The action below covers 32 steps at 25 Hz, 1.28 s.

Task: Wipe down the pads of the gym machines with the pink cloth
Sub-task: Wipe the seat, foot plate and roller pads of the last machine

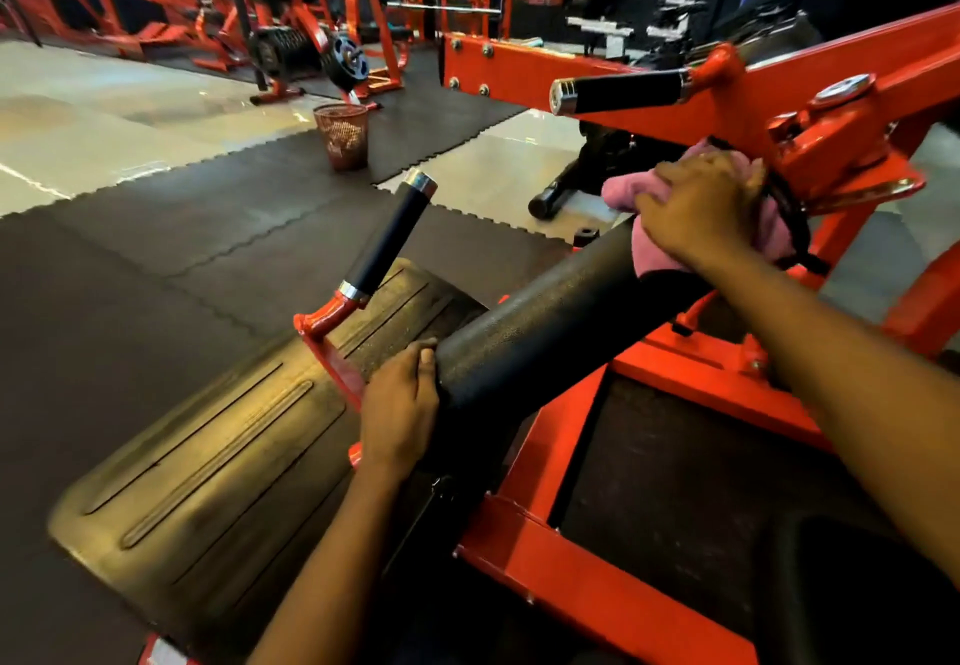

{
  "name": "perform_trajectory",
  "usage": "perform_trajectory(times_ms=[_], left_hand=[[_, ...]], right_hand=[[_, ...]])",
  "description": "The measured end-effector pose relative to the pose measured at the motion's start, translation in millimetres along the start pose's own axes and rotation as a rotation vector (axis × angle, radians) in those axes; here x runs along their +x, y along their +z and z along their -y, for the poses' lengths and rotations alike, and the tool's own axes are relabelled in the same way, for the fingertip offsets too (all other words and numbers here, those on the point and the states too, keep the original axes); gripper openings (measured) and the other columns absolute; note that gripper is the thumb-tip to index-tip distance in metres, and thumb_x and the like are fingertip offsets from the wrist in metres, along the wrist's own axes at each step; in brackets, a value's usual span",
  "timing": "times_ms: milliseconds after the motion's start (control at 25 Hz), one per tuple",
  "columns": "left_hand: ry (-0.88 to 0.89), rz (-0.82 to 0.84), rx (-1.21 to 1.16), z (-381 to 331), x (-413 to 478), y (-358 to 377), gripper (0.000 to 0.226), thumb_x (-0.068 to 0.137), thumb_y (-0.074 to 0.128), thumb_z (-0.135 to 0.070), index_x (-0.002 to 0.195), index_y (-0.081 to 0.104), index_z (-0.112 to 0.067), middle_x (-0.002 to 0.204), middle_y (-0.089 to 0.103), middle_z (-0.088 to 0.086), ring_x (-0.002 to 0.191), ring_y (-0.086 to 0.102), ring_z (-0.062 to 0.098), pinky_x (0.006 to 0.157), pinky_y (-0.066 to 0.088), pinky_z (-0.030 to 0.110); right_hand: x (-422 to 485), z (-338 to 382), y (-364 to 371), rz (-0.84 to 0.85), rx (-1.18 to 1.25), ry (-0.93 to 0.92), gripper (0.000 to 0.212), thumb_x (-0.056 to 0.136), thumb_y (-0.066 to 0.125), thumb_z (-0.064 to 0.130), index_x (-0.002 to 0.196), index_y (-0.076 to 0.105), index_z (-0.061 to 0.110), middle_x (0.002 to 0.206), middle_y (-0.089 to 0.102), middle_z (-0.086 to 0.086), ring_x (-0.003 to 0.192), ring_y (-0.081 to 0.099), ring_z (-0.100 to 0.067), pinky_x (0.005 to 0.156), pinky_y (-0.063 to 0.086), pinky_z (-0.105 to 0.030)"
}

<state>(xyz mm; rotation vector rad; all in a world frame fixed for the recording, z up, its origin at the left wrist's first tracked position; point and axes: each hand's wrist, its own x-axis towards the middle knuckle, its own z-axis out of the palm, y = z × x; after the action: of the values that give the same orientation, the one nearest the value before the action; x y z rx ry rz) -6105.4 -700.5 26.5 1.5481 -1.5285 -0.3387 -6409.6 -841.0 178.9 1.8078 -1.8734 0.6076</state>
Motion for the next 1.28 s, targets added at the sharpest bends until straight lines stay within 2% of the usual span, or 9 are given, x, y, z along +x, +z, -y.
perform_trajectory(times_ms=[200,360,520,600,720,920,1000,1120,1280], left_hand=[[-0.017,-0.008,0.016,-3,-4,0,0.039,0.102,0.036,-0.034,0.118,0.066,-0.015,0.107,0.069,0.003,0.097,0.062,0.017,0.085,0.047,0.033],[-0.016,-0.021,0.054,-10,-7,-3,0.037,0.102,0.038,-0.031,0.118,0.066,-0.013,0.108,0.070,0.005,0.099,0.061,0.017,0.079,0.031,0.012],[-0.042,-0.051,0.060,-15,-9,-5,0.029,0.104,0.044,-0.019,0.121,0.066,-0.011,0.112,0.069,0.005,0.104,0.059,0.016,0.073,0.023,0.003],[-0.025,-0.062,0.051,-15,-9,-6,0.029,0.104,0.044,-0.019,0.122,0.066,-0.012,0.114,0.069,0.005,0.107,0.060,0.019,0.073,0.023,0.007],[-0.032,-0.061,0.066,-18,-11,-6,0.031,0.105,0.044,-0.020,0.124,0.065,-0.011,0.117,0.068,0.004,0.110,0.059,0.019,0.076,0.020,0.015],[-0.040,-0.068,0.059,-20,-12,-8,0.031,0.105,0.043,-0.021,0.125,0.065,-0.011,0.119,0.068,0.007,0.112,0.059,0.019,0.077,0.014,0.010],[-0.060,-0.043,0.030,-21,-14,-9,0.031,0.106,0.042,-0.021,0.126,0.063,-0.010,0.120,0.067,0.007,0.113,0.058,0.020,0.091,0.020,0.020],[-0.084,-0.005,0.001,-25,-13,-10,0.032,0.106,0.040,-0.022,0.128,0.062,-0.011,0.121,0.066,0.007,0.114,0.056,0.020,0.102,0.023,0.038],[-0.083,-0.006,-0.003,-25,-13,-11,0.032,0.106,0.041,-0.023,0.127,0.061,-0.012,0.121,0.066,0.007,0.115,0.056,0.020,0.101,0.023,0.037]], right_hand=[[-63,65,3,0.005,0.159,-0.146,0.044,0.081,0.038,0.047,0.095,0.070,0.022,0.103,0.068,-0.009,0.110,0.055,-0.032,0.111,0.028,-0.055],[-89,72,4,-0.035,0.187,-0.344,0.050,0.082,0.038,0.050,0.113,0.070,0.027,0.114,0.069,-0.001,0.114,0.055,-0.028,0.111,0.027,-0.051],[-32,3,-6,-0.068,0.150,-0.180,0.060,0.079,0.034,0.053,0.118,0.070,0.025,0.120,0.068,-0.007,0.118,0.054,-0.031,0.109,0.033,-0.051],[-15,-21,-8,-0.056,0.178,-0.025,0.056,0.081,0.042,0.050,0.124,0.069,0.027,0.130,0.064,-0.007,0.128,0.049,-0.030,0.115,0.023,-0.061],[-18,-7,-4,-0.027,0.157,0.026,0.053,0.081,0.043,0.046,0.124,0.068,0.027,0.133,0.062,-0.004,0.132,0.045,-0.028,0.115,0.016,-0.068],[-69,58,-2,0.006,0.181,-0.093,0.051,0.082,0.036,0.049,0.111,0.070,0.025,0.119,0.068,-0.003,0.122,0.052,-0.028,0.118,0.015,-0.062],[-89,72,4,-0.028,0.185,-0.211,0.050,0.083,0.035,0.049,0.112,0.070,0.028,0.115,0.068,0.000,0.118,0.054,-0.027,0.115,0.018,-0.060],[-66,46,0,-0.019,0.178,-0.286,0.049,0.082,0.039,0.047,0.116,0.069,0.027,0.117,0.068,-0.002,0.117,0.054,-0.028,0.112,0.026,-0.054],[-2,-27,-8,-0.033,0.119,-0.047,0.054,0.079,0.038,0.051,0.116,0.069,0.026,0.122,0.066,-0.008,0.121,0.053,-0.032,0.111,0.030,-0.054]])
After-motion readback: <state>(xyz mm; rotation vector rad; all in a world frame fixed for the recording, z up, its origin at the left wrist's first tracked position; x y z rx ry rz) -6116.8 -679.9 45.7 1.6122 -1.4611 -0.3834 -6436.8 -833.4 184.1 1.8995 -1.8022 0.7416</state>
